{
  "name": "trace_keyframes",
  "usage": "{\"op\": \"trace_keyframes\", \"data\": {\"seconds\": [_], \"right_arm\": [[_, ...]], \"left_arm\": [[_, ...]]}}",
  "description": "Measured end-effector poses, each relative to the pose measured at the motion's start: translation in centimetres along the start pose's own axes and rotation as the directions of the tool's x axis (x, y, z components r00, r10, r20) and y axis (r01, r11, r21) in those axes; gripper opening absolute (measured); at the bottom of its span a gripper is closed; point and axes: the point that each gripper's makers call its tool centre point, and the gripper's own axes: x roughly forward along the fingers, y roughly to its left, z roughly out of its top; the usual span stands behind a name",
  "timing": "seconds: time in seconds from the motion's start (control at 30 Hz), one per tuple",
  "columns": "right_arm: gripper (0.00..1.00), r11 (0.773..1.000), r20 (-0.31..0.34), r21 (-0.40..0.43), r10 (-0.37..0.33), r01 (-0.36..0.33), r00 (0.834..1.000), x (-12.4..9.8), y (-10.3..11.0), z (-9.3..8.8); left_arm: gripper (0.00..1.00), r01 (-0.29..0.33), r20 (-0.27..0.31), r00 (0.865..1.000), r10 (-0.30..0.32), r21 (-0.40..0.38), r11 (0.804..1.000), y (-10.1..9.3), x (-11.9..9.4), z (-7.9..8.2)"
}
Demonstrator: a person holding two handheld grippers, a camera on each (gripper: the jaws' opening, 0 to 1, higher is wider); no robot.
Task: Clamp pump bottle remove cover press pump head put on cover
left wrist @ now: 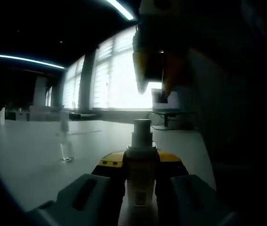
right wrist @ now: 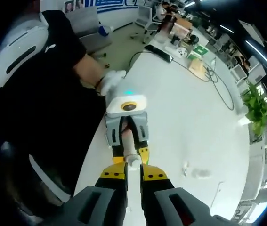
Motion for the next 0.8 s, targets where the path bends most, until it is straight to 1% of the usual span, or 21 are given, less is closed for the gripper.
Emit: {"op": "trace_keyframes", "data": {"seconds": [0.07,0.17,0.3,0.37,0.47,0.63,0.8], "right_arm": [[0.04,1.000,-0.025,-0.007,0.014,-0.014,1.000,0.4,-0.2,-0.1],[0.00,0.998,-0.065,-0.049,0.029,-0.032,0.997,0.9,-0.2,-0.5],[0.00,0.997,-0.056,-0.048,0.054,-0.056,0.997,1.3,-0.1,-0.1],[0.00,0.997,-0.070,-0.062,0.045,-0.050,0.997,1.4,-0.3,-0.2],[0.00,0.996,-0.088,-0.071,0.055,-0.061,0.995,1.5,-0.3,-0.6],[0.00,0.993,-0.096,-0.084,0.068,-0.076,0.993,1.8,-0.2,-0.5],[0.00,0.990,-0.123,-0.101,0.086,-0.099,0.989,2.0,0.0,-0.5]], "left_arm": [[0.14,0.000,0.000,1.000,0.000,0.002,1.000,0.0,0.0,0.0],[0.14,0.004,0.000,1.000,-0.004,0.010,1.000,-0.1,0.0,0.0],[0.14,-0.001,-0.002,1.000,0.001,0.012,1.000,0.0,0.0,0.1],[0.14,0.002,-0.002,1.000,-0.002,0.015,1.000,-0.1,0.0,0.1],[0.14,0.004,-0.001,1.000,-0.004,0.020,1.000,-0.1,0.0,0.1],[0.14,0.003,0.000,1.000,-0.003,0.021,1.000,-0.1,0.0,0.1],[0.14,0.001,0.000,1.000,-0.001,0.019,1.000,0.0,-0.1,0.1]]}}
